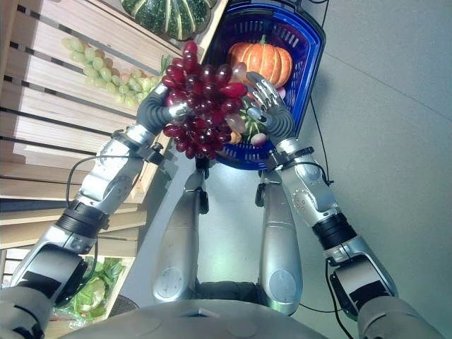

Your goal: Pick up fruits and vegetables into the basket

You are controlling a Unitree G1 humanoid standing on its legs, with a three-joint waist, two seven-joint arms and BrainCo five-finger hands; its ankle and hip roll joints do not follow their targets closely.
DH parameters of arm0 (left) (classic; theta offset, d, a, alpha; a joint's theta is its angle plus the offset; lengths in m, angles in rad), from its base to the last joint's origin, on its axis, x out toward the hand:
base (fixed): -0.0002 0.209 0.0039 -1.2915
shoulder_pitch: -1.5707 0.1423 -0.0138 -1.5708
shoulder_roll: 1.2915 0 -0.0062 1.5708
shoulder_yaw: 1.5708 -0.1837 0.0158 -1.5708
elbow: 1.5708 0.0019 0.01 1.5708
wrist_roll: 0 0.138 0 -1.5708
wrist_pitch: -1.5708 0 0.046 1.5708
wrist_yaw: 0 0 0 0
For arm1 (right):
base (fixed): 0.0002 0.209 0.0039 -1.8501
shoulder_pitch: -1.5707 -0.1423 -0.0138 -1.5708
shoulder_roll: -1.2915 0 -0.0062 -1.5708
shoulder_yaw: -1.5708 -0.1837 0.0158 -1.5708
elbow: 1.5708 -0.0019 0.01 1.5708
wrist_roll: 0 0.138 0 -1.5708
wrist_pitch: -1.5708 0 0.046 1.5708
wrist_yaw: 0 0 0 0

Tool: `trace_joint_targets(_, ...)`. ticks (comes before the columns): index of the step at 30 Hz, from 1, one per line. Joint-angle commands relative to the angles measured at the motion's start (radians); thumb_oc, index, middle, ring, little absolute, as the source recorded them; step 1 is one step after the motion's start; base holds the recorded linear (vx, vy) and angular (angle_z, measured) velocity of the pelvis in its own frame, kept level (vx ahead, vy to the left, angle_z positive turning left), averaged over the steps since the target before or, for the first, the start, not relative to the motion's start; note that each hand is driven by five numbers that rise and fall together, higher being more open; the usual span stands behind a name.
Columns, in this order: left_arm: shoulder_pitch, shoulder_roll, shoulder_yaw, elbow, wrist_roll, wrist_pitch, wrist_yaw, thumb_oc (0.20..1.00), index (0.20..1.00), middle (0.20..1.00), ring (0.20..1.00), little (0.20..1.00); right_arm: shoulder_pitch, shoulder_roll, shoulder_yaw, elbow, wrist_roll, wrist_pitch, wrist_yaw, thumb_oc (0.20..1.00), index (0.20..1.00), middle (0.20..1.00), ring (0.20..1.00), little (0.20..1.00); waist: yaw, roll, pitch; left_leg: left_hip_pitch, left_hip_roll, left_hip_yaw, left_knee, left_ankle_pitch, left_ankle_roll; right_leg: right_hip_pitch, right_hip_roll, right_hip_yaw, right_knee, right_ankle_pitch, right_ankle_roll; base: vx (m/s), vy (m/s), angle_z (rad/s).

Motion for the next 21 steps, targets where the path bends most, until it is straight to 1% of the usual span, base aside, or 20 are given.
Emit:
trace_joint_targets(1, -0.021, -0.011, -0.023, -0.143, 0.051, -0.008, 0.033, 0.2, 0.2, 0.2, 0.2, 0.2, -0.009, -0.018, 0.041, -0.094, -0.062, -0.041, -0.032, 1.0, 1.0, 1.0, 1.0, 1.0, -0.015, 0.009, -0.03, -0.021, -0.093, 0.064, 0.011, -0.038, 0.075, 0.079, 0.035, -0.052, -0.065, -0.029, 0.029, 0.0, 0.0, 0.0)
trace_joint_targets(7, -0.027, -0.033, -0.036, -0.148, 0.038, 0.012, 0.095, 0.2, 0.2, 0.2, 0.2, 0.2, -0.041, -0.028, 0.082, -0.089, -0.108, -0.042, -0.07, 1.0, 1.0, 1.0, 1.0, 1.0, -0.011, 0.008, -0.03, -0.025, -0.096, 0.063, 0.021, -0.04, 0.074, 0.078, 0.032, -0.056, -0.064, -0.029, 0.027, 0.0, 0.0, 0.0)
trace_joint_targets(12, -0.023, -0.045, -0.041, -0.158, 0.045, 0.023, 0.141, 0.2, 0.2, 0.2, 0.2, 0.2, -0.047, -0.028, 0.096, -0.1, -0.094, -0.045, -0.06, 1.0, 1.0, 1.0, 1.0, 1.0, -0.009, 0.008, -0.03, -0.028, -0.099, 0.061, 0.023, -0.04, 0.074, 0.075, 0.032, -0.059, -0.063, -0.028, 0.026, 0.0, 0.0, 0.0)
trace_joint_targets(16, -0.011, -0.058, -0.033, -0.16, 0.031, 0.003, 0.197, 0.2, 0.2, 0.2, 0.2, 0.2, -0.048, -0.032, 0.105, -0.123, -0.091, -0.048, -0.063, 1.0, 1.0, 1.0, 1.0, 1.0, -0.008, 0.007, -0.03, -0.03, -0.102, 0.058, 0.023, -0.039, 0.074, 0.073, 0.032, -0.06, -0.064, -0.028, 0.026, 0.0, 0.0, 0.0)
trace_joint_targets(17, -0.008, -0.059, -0.027, -0.159, 0.007, -0.003, 0.206, 0.2, 0.2, 0.2, 0.2, 0.2, -0.048, -0.035, 0.107, -0.124, -0.102, -0.05, -0.063, 1.0, 1.0, 1.0, 1.0, 1.0, -0.008, 0.007, -0.03, -0.031, -0.102, 0.057, 0.024, -0.039, 0.074, 0.071, 0.033, -0.059, -0.063, -0.028, 0.027, 0.0, 0.0, 0.0)
trace_joint_targets(21, 0.002, -0.078, -0.015, -0.166, -0.024, -0.004, 0.231, 0.2, 0.2, 0.2, 0.2, 0.2, -0.052, -0.029, 0.119, -0.129, -0.13, -0.052, -0.084, 1.0, 1.0, 1.0, 1.0, 1.0, -0.005, 0.009, -0.03, -0.032, -0.104, 0.055, 0.024, -0.04, 0.075, 0.07, 0.032, -0.061, -0.062, -0.03, 0.026, 0.0, 0.0, 0.0)
